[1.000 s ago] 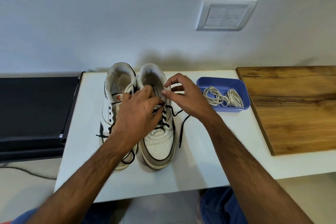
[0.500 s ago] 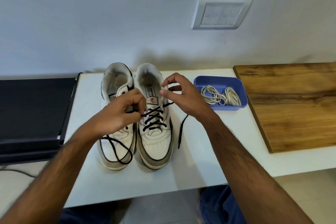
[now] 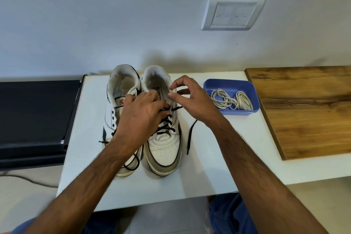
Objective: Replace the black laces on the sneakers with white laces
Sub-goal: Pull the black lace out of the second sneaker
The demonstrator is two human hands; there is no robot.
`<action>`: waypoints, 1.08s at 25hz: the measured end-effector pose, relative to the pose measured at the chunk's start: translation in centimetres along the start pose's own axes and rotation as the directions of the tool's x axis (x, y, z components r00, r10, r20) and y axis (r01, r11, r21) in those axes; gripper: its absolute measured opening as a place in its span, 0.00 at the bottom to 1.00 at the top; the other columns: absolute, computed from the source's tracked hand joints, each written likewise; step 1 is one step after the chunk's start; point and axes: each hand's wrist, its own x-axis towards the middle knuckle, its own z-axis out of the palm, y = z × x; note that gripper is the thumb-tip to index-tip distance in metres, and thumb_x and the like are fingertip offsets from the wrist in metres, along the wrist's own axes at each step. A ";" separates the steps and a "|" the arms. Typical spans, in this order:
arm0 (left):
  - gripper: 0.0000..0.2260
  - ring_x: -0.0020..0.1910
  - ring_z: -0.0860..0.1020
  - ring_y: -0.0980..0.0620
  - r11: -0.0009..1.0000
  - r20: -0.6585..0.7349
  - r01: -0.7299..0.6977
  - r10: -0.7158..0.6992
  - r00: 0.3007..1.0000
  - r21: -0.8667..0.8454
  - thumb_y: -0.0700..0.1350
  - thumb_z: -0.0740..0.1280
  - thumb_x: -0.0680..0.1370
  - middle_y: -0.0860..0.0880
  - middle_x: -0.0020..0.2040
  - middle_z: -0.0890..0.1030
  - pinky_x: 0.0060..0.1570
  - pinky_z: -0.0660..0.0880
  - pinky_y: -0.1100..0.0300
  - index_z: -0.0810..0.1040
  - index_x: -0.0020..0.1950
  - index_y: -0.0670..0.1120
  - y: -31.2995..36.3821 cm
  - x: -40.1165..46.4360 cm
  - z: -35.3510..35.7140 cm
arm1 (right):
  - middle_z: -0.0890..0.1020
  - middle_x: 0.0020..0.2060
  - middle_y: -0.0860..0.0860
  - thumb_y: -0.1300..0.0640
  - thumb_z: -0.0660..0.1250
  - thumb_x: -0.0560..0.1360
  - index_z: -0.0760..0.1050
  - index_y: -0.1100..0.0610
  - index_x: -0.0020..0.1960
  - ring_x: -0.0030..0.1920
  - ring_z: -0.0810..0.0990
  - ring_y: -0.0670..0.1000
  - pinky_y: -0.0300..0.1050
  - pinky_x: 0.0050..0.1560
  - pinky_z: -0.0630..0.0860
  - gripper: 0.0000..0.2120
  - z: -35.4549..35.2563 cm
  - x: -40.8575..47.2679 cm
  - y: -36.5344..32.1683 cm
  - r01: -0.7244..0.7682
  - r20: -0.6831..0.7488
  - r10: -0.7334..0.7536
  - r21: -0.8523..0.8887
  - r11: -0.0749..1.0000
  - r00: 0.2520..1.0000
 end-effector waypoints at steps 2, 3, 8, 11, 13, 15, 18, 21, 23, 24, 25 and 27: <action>0.07 0.45 0.80 0.45 1.000 0.021 0.007 -0.008 1.000 0.017 0.48 0.75 0.75 0.49 0.44 0.77 0.46 0.69 0.48 0.84 0.50 0.48 0.2 0.0 0.0 | 0.76 0.60 0.48 0.55 0.71 0.79 0.75 0.51 0.55 0.54 0.79 0.39 0.25 0.41 0.73 0.07 0.0 0.0 0.0 -0.002 0.004 0.002 -0.003 1.000 1.000; 0.06 0.46 0.79 0.46 1.000 0.032 0.018 -0.018 0.999 0.013 0.48 0.74 0.76 0.49 0.46 0.77 0.47 0.69 0.48 0.83 0.50 0.48 0.3 0.1 0.0 | 0.76 0.60 0.48 0.55 0.71 0.79 0.75 0.51 0.55 0.54 0.78 0.39 0.25 0.41 0.73 0.07 0.0 0.0 0.0 -0.003 0.004 0.003 -0.003 1.000 1.000; 0.09 0.50 0.75 0.51 0.772 0.282 0.137 0.057 0.958 -0.621 0.54 0.63 0.80 0.54 0.48 0.73 0.54 0.71 0.48 0.78 0.50 0.50 -2.5 -0.1 -2.5 | 0.76 0.61 0.49 0.56 0.71 0.79 0.75 0.53 0.55 0.55 0.78 0.40 0.24 0.41 0.71 0.07 -0.2 0.0 -0.1 -0.007 0.011 0.007 0.018 1.000 1.000; 0.08 0.50 0.77 0.47 0.313 0.388 0.327 0.159 0.908 -0.892 0.43 0.63 0.79 0.47 0.47 0.76 0.54 0.74 0.58 0.77 0.49 0.39 -4.2 -0.7 -5.4 | 0.76 0.61 0.48 0.55 0.71 0.79 0.75 0.51 0.54 0.55 0.79 0.39 0.23 0.40 0.71 0.07 -0.2 0.0 -0.1 -0.019 0.017 0.018 0.018 1.000 1.000; 0.11 0.51 0.77 0.44 0.284 0.390 0.350 0.101 0.915 -0.893 0.42 0.61 0.79 0.43 0.47 0.76 0.55 0.74 0.57 0.74 0.49 0.33 -4.5 -0.9 -5.6 | 0.76 0.60 0.48 0.55 0.71 0.79 0.75 0.50 0.54 0.55 0.79 0.40 0.23 0.40 0.70 0.06 -0.1 0.0 -0.1 -0.021 0.016 0.021 0.021 1.000 1.000; 0.14 0.53 0.76 0.43 0.466 0.330 0.299 -0.016 0.944 -0.833 0.50 0.61 0.81 0.46 0.50 0.75 0.55 0.74 0.48 0.76 0.52 0.39 -3.5 -0.6 -4.7 | 0.76 0.61 0.48 0.54 0.71 0.79 0.75 0.49 0.53 0.55 0.79 0.40 0.23 0.40 0.70 0.06 -0.1 0.0 -0.1 -0.018 0.011 0.018 0.023 1.000 1.000; 0.17 0.56 0.73 0.50 0.874 0.126 0.125 -0.074 0.989 -0.470 0.59 0.59 0.81 0.54 0.54 0.73 0.55 0.72 0.50 0.76 0.59 0.49 -0.6 -0.5 -2.6 | 0.75 0.61 0.49 0.54 0.70 0.79 0.75 0.50 0.55 0.56 0.78 0.40 0.24 0.40 0.72 0.07 0.0 0.0 -0.2 -0.008 0.009 0.008 0.013 1.000 1.000; 0.15 0.58 0.72 0.44 0.999 0.028 0.029 -0.029 0.999 -0.015 0.56 0.66 0.79 0.48 0.61 0.75 0.54 0.70 0.46 0.77 0.60 0.48 0.8 -0.3 -0.8 | 0.75 0.62 0.50 0.55 0.70 0.80 0.74 0.51 0.56 0.56 0.77 0.41 0.24 0.41 0.73 0.07 0.1 0.0 -0.1 -0.001 0.009 0.001 0.009 1.000 1.000; 0.14 0.58 0.72 0.41 0.997 0.039 0.030 -0.033 0.999 0.075 0.51 0.73 0.75 0.46 0.62 0.75 0.52 0.70 0.44 0.79 0.57 0.47 0.7 0.0 -0.3 | 0.75 0.61 0.50 0.56 0.70 0.80 0.74 0.51 0.55 0.56 0.78 0.41 0.24 0.42 0.72 0.06 0.1 0.0 0.0 0.003 0.008 -0.003 0.008 1.000 1.000; 0.14 0.58 0.71 0.41 0.996 0.047 0.028 -0.033 0.998 0.090 0.48 0.74 0.73 0.46 0.63 0.76 0.51 0.69 0.44 0.80 0.57 0.47 0.6 0.0 -0.1 | 0.75 0.61 0.49 0.56 0.70 0.80 0.74 0.50 0.54 0.56 0.78 0.41 0.24 0.43 0.72 0.06 0.1 0.0 0.0 0.004 0.009 -0.004 0.008 1.000 1.000; 0.14 0.57 0.71 0.41 0.995 0.048 0.023 -0.028 0.998 0.095 0.46 0.75 0.71 0.45 0.63 0.76 0.50 0.69 0.44 0.81 0.56 0.48 0.6 0.0 0.1 | 0.75 0.61 0.49 0.56 0.70 0.79 0.74 0.50 0.54 0.56 0.78 0.41 0.24 0.43 0.72 0.06 0.1 0.1 0.0 0.004 0.009 -0.004 0.011 1.000 1.000; 0.15 0.57 0.71 0.41 0.996 0.038 0.006 -0.010 0.999 0.092 0.41 0.75 0.69 0.45 0.64 0.76 0.50 0.68 0.44 0.82 0.55 0.49 0.6 -0.1 0.2 | 0.75 0.61 0.49 0.56 0.70 0.79 0.74 0.49 0.53 0.55 0.78 0.40 0.24 0.43 0.72 0.06 0.2 0.0 0.0 0.001 0.009 -0.001 0.017 1.000 1.000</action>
